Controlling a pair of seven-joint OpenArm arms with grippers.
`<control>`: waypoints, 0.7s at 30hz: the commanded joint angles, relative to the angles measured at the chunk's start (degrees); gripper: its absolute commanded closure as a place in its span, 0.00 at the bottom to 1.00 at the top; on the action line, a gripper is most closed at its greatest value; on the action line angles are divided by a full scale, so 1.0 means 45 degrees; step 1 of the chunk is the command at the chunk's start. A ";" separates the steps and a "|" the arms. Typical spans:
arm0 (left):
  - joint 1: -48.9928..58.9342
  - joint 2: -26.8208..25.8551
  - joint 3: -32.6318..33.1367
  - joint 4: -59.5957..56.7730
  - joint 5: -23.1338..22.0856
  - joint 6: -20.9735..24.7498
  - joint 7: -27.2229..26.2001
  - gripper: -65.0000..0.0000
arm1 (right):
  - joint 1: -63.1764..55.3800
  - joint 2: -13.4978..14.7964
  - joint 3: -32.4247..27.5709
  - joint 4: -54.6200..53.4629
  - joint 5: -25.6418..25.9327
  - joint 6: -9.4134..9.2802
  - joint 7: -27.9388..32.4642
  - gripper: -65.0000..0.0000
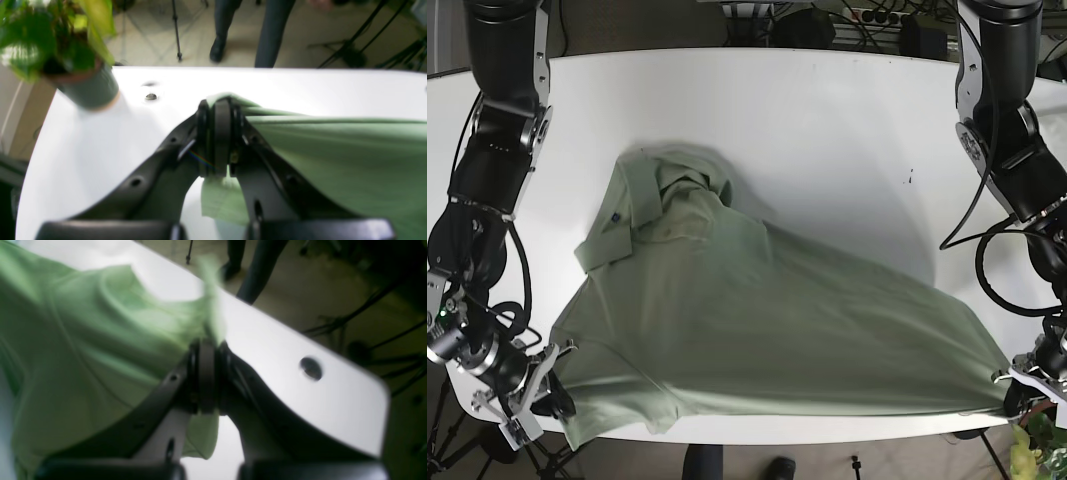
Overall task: Fold the T-shirt properly
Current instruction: 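Lift the shirt high with both grippers and swing it out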
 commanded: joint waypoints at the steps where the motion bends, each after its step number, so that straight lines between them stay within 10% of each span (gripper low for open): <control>1: -0.0787 -0.0133 -0.0031 0.0006 -0.0141 0.0039 -0.0375 1.00 | 0.1133 0.0493 -0.0332 0.0166 0.0188 -0.0021 0.0274 1.00; 21: -0.6413 -0.0016 0.1102 -0.1263 -0.0063 0.0039 -0.1098 1.00 | 0.7469 0.1743 -0.3301 -0.1886 0.0286 -0.0021 0.0079 1.00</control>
